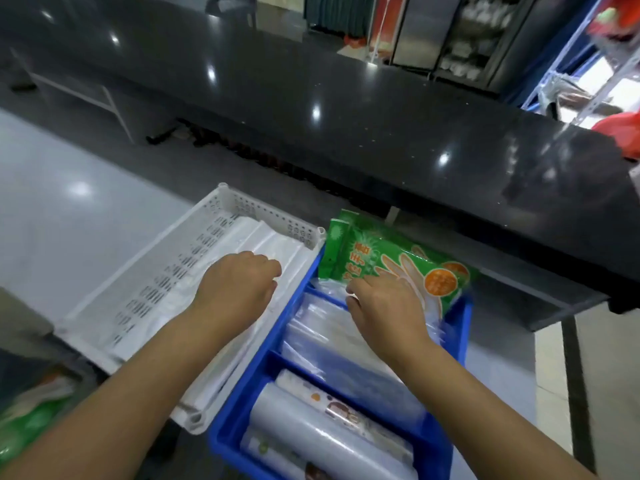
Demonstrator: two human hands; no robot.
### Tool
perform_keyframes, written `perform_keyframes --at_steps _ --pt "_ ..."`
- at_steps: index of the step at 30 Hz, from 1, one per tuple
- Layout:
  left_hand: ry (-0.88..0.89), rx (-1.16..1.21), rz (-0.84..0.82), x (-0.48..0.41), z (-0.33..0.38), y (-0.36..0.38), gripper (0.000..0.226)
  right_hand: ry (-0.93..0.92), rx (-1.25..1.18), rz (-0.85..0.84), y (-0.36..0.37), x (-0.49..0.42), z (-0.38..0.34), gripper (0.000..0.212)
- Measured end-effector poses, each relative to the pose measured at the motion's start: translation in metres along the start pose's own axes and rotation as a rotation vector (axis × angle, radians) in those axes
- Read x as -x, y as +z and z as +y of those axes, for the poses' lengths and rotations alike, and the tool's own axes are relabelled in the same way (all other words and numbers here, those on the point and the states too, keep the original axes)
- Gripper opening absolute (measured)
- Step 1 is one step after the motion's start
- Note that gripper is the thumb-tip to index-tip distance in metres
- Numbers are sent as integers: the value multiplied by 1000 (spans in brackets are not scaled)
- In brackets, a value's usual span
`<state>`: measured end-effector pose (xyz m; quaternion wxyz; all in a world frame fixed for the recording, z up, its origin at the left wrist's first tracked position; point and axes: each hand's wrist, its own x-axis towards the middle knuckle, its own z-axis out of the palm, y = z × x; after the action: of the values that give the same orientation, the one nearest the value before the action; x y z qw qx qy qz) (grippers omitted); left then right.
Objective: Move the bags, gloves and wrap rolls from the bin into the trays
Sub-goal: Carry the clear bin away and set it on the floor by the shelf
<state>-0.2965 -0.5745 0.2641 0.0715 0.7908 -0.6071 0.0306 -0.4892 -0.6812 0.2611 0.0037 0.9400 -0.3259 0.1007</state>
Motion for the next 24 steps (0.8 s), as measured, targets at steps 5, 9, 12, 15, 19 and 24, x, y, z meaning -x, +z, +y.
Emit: perform_keyframes --at_steps 5,9,12,15,19,24 --pt "-223 8 -37 82 -65 -17 23 -200 37 -30 -10 -12 -82 9" --pt "-377 -6 -38 170 -118 -37 16 -384 -17 -45 -4 -16 -169 23" --pt "-471 24 28 253 -160 -51 11 -478 -15 -66 -4 -5 -254 22" --pt "-625 9 -16 344 -206 -59 17 -582 -40 -90 1 15 -343 15" --pt "-797 -4 -77 463 -266 -61 19 -668 -28 -120 26 46 -454 16" --pt "-899 -5 -183 571 -315 -57 18 -688 -5 -208 76 79 -540 12"
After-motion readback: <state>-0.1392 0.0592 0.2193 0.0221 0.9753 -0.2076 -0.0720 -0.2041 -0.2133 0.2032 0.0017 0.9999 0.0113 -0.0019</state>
